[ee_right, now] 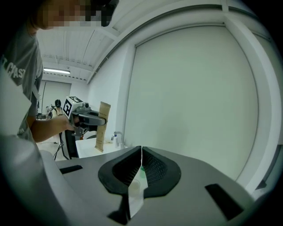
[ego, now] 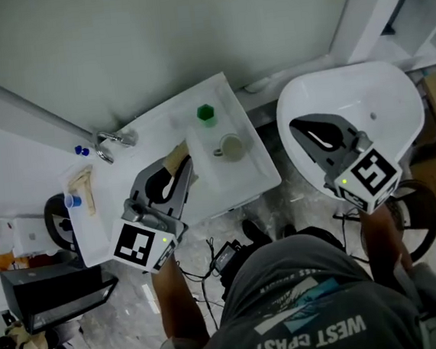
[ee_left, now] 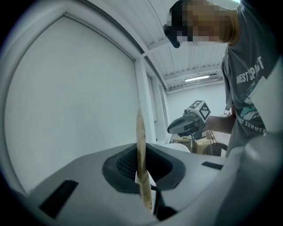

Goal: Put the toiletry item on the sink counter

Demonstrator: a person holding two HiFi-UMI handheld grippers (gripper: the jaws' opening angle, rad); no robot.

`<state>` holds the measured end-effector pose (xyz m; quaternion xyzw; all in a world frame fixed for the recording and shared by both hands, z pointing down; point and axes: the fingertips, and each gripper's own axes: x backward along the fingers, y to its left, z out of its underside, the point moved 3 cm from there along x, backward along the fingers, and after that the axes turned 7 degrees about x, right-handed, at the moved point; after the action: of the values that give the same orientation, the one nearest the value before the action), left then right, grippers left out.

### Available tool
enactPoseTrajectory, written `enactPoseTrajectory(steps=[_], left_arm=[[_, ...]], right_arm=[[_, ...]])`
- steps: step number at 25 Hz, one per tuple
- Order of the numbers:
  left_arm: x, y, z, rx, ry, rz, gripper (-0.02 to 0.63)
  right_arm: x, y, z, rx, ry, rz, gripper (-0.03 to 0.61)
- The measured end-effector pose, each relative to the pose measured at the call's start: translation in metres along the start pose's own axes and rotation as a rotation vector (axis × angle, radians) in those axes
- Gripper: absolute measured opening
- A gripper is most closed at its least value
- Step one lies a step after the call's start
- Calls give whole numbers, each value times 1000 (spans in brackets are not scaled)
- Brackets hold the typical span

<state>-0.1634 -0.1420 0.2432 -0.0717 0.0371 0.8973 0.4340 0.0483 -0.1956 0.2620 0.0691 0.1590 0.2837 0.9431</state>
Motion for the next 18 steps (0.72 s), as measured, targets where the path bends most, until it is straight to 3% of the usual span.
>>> enactPoseTrajectory(steps=[11,18], left_arm=[[-17,47,12,40,-44,44,15],[-40,62,23,58,-25,27,15]], right_arm=[[-31,4,1,15,58,47,31],[-55,-8,16,-11,62,0,31]])
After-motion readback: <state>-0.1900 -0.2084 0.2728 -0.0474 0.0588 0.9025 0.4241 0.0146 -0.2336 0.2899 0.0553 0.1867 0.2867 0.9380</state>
